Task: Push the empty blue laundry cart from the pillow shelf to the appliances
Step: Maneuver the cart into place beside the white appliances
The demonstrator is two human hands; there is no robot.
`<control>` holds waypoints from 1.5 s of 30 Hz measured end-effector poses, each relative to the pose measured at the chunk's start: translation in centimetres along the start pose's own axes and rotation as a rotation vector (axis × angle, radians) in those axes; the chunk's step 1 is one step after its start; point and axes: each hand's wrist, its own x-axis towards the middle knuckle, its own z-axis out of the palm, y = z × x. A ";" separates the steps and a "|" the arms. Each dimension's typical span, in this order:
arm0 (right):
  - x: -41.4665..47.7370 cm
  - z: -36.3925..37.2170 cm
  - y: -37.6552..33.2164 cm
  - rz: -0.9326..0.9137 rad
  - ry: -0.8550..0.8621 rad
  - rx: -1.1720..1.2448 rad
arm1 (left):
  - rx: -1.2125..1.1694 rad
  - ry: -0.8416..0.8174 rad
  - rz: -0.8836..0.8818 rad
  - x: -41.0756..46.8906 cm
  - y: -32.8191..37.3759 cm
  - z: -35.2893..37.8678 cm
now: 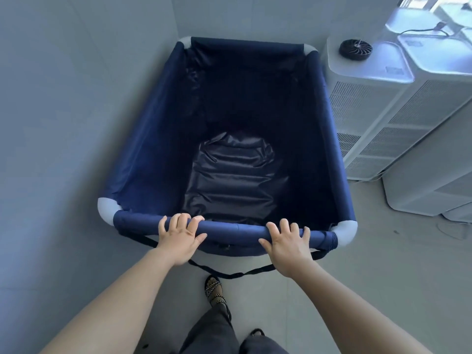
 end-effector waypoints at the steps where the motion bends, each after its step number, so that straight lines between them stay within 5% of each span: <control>1: 0.2 -0.1 0.1 -0.005 0.013 0.009 | -0.004 0.011 0.013 0.2 -0.1 -0.1; 6: 1.6 -0.4 0.4 -0.015 0.040 0.022 | -0.039 0.131 0.101 1.6 -1.0 -0.9; 32: 9.4 -3.3 0.8 0.054 0.030 0.027 | 0.020 0.180 0.190 10.2 -2.1 -4.7; 40: 9.8 -4.5 1.0 0.075 -0.114 0.098 | 0.031 0.020 0.361 11.0 -4.1 -6.7; 45: 9.5 -5.6 0.4 0.027 -0.203 0.081 | -0.045 0.028 0.281 10.9 -5.9 -7.0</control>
